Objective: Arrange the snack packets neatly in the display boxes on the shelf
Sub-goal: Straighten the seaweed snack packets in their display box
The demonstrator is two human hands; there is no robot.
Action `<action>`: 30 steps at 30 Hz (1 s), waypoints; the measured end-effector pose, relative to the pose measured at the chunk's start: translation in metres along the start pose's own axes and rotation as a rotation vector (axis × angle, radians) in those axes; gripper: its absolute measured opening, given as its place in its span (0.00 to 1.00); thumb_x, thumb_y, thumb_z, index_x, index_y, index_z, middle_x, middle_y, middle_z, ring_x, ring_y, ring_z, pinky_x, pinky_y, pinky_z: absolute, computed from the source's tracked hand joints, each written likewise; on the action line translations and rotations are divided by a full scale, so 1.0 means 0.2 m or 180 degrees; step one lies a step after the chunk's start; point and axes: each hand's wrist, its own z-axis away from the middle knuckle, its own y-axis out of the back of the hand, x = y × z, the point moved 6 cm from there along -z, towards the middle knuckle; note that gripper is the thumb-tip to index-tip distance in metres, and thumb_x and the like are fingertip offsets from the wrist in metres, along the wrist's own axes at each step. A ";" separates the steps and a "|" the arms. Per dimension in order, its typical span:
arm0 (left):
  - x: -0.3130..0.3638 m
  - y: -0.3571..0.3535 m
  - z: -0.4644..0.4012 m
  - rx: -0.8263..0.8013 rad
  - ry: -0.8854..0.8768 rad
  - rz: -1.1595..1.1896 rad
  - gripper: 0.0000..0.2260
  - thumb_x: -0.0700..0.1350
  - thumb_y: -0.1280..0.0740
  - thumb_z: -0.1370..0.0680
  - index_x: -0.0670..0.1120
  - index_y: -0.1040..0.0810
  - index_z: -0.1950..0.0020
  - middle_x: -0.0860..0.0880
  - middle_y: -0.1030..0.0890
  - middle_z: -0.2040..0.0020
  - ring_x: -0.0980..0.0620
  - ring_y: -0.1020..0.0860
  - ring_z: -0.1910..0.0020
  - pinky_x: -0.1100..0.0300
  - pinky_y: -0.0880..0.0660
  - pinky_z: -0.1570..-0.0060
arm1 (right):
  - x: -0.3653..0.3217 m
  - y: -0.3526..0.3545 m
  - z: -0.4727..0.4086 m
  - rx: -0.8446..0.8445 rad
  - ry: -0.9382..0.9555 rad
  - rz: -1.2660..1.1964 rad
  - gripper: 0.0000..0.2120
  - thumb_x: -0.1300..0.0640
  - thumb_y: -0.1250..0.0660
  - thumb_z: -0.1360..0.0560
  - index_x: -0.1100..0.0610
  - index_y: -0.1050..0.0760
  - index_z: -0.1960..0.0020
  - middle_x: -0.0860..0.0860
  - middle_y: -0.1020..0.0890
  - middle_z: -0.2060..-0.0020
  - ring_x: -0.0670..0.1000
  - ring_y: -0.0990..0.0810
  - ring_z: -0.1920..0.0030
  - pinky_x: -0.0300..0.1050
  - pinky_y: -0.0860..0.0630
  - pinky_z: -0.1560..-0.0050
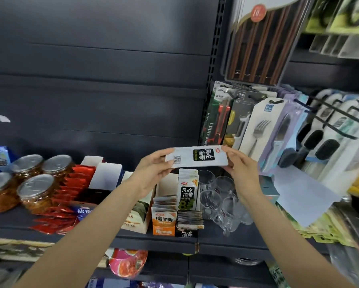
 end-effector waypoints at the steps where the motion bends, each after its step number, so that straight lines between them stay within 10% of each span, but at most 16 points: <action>1: 0.02 -0.01 0.01 0.0034 -0.0189 -0.0230 0.17 0.33 0.35 0.23 0.49 0.23 0.38 0.46 0.17 0.47 0.52 0.20 0.46 0.63 0.23 0.50 | 0.02 -0.01 0.01 -0.0076 -0.0207 -0.0212 0.11 0.63 0.39 0.22 0.57 0.19 0.46 0.53 0.17 0.47 0.50 0.20 0.46 0.43 0.22 0.47; 13: 0.11 0.00 0.13 -0.0099 -0.0911 -0.1109 0.24 0.33 0.34 0.24 0.58 0.27 0.36 0.54 0.19 0.43 0.52 0.21 0.44 0.55 0.22 0.46 | 0.08 -0.02 0.06 -0.0465 -0.0197 -0.0286 0.19 0.71 0.35 0.27 0.51 0.22 0.43 0.50 0.16 0.52 0.46 0.17 0.55 0.40 0.21 0.51; 20: 0.01 0.05 0.09 0.0071 0.0160 0.0102 0.16 0.31 0.39 0.22 0.44 0.22 0.38 0.44 0.19 0.46 0.49 0.22 0.48 0.60 0.22 0.53 | 0.09 -0.04 0.07 -0.0643 -0.0237 -0.0454 0.17 0.71 0.45 0.23 0.59 0.21 0.44 0.53 0.16 0.50 0.48 0.19 0.47 0.38 0.23 0.49; 30: -0.19 0.07 -0.01 0.0459 0.1064 0.1014 0.14 0.40 0.42 0.18 0.41 0.33 0.33 0.35 0.19 0.49 0.44 0.18 0.50 0.58 0.20 0.57 | 0.03 -0.05 0.03 -0.0353 0.0836 0.1202 0.05 0.62 0.32 0.26 0.55 0.20 0.57 0.42 0.18 0.61 0.39 0.22 0.61 0.32 0.26 0.56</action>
